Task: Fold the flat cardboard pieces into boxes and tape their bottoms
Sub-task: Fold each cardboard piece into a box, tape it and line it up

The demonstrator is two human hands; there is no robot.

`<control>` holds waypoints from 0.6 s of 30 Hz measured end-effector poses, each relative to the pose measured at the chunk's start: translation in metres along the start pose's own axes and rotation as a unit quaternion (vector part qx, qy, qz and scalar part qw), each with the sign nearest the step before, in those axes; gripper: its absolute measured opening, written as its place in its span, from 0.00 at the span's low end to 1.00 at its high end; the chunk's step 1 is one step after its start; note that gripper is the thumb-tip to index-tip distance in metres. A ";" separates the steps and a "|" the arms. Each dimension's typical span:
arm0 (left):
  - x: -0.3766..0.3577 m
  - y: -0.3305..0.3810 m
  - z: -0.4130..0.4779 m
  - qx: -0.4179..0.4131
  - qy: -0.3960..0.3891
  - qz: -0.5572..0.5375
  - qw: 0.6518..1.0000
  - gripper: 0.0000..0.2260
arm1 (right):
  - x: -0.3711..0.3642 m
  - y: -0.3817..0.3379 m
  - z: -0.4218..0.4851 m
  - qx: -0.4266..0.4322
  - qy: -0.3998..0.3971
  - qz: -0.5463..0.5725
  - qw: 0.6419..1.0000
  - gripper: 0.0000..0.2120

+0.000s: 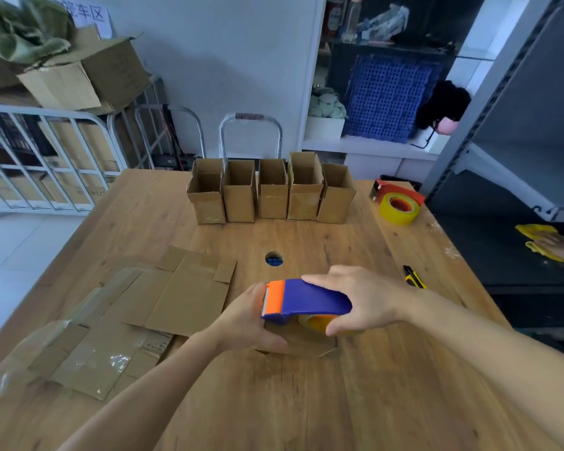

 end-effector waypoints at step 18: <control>0.034 -0.045 -0.008 0.093 -0.043 0.060 0.993 0.45 | -0.008 0.077 -0.072 -0.047 0.001 0.007 0.999 0.37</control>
Point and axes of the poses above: each hand's wrist, its own z-axis towards the middle knuckle, its own x-axis out of the back of the hand, y = z × x, the point moved 8 cm from there along z, towards the middle knuckle, and after that the axes turned 7 degrees about -z, right-handed, at the moved point
